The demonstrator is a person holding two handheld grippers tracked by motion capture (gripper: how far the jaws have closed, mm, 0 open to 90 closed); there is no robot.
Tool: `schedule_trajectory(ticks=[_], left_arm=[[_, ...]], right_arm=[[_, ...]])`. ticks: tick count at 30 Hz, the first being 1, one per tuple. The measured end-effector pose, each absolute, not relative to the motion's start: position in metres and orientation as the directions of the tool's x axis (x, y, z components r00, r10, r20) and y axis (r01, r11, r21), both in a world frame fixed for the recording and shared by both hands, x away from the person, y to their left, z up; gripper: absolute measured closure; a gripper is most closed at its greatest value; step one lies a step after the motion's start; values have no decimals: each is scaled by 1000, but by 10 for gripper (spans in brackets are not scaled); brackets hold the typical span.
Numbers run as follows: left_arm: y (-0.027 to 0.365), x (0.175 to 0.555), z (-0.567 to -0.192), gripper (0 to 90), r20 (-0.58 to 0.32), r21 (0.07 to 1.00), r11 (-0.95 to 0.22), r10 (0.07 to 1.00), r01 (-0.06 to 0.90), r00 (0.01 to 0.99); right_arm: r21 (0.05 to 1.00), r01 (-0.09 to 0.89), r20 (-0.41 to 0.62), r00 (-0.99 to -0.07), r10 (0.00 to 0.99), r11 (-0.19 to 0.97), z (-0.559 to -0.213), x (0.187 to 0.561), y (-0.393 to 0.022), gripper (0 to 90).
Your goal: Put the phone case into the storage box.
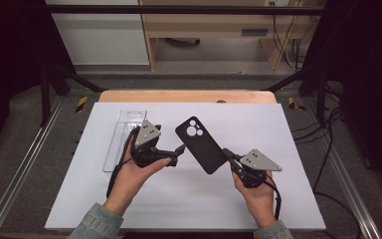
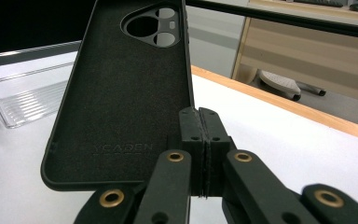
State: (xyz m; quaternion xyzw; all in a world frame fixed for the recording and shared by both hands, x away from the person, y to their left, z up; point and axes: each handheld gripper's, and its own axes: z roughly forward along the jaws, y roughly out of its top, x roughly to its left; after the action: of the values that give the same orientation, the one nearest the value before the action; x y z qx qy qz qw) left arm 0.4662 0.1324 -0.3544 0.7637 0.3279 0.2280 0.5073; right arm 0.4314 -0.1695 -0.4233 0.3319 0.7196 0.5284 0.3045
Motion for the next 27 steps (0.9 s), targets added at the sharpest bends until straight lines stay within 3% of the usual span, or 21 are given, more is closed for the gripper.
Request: schedule_trajectory(ticks=[5,9,11,27], left_arm=[[133,474,-355,28,-28,920,-250,725,301,688],[131,480,-355,94,-62,913,-241,716,330,695],[131,481,-355,170,-83,914,-225,710,337,699],[127,491,-355,387,-155,897,-192,707,398,690]], right_arm=[[964,145,-93,-603,793,223,-423,430,-167,899],[965,138,-96,-606,790,223,-422,429,-165,899],[966,132,-99,-609,787,223,-422,429,-166,899],[968,121,-102,-609,787,218,-421,428,-166,898]])
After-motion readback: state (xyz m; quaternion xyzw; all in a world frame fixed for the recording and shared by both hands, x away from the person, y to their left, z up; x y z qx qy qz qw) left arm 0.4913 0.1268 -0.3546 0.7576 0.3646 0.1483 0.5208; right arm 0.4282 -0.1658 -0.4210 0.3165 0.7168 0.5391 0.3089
